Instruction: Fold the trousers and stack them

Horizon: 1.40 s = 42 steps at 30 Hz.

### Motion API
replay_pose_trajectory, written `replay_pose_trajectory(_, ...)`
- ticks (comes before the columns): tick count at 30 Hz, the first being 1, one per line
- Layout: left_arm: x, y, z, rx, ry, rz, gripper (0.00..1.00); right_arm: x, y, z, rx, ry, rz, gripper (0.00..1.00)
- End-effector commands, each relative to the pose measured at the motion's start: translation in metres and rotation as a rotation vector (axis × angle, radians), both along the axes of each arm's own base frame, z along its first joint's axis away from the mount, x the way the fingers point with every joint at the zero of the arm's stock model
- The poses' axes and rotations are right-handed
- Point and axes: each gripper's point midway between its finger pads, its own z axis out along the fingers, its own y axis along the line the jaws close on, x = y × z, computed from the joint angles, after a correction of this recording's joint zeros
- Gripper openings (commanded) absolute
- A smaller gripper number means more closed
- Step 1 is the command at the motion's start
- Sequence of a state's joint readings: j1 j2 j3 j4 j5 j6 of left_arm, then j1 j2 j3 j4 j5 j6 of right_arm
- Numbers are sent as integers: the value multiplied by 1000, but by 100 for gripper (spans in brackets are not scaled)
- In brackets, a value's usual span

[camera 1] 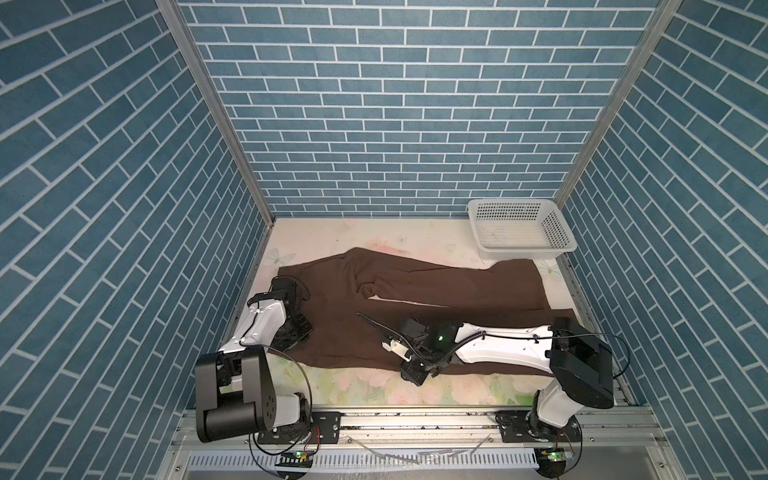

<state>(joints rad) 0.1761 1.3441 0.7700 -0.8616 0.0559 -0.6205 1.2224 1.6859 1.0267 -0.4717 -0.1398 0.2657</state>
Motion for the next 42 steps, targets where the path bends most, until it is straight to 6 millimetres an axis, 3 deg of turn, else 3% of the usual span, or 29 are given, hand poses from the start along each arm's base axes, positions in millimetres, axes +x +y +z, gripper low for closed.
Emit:
replay_pose_trajectory(1,-2,-2,2,-58,-38,49,23,20,15,0,-1,-95,-7,46)
replay_pose_trajectory(10,-5,4,1,-78,-53,90,23,23,42,-19,-16,-128,76,48)
replay_pose_trajectory(12,-7,5,0,-82,-53,97,23,24,41,-24,-26,-132,72,35)
replay_pose_trajectory(14,-8,6,0,-85,-54,102,24,24,38,-28,-37,-127,66,8)
replay_pose_trajectory(15,-8,7,0,-86,-54,106,23,22,36,-30,-42,-122,63,0)
replay_pose_trajectory(18,-8,8,0,-94,-59,119,24,16,27,-28,-46,-101,58,0)
replay_pose_trajectory(28,-7,21,4,-80,-62,163,25,-22,-10,8,-15,41,77,0)
replay_pose_trajectory(33,-9,24,3,-73,-46,174,23,-40,-19,1,-38,134,110,0)
replay_pose_trajectory(36,-13,31,4,-49,-35,202,0,-42,-21,-1,-47,146,125,23)
replay_pose_trajectory(39,-17,39,11,-14,-45,231,0,-34,-25,-1,-55,104,111,34)
replay_pose_trajectory(42,-17,49,22,23,-66,246,0,-17,-25,4,-31,60,53,37)
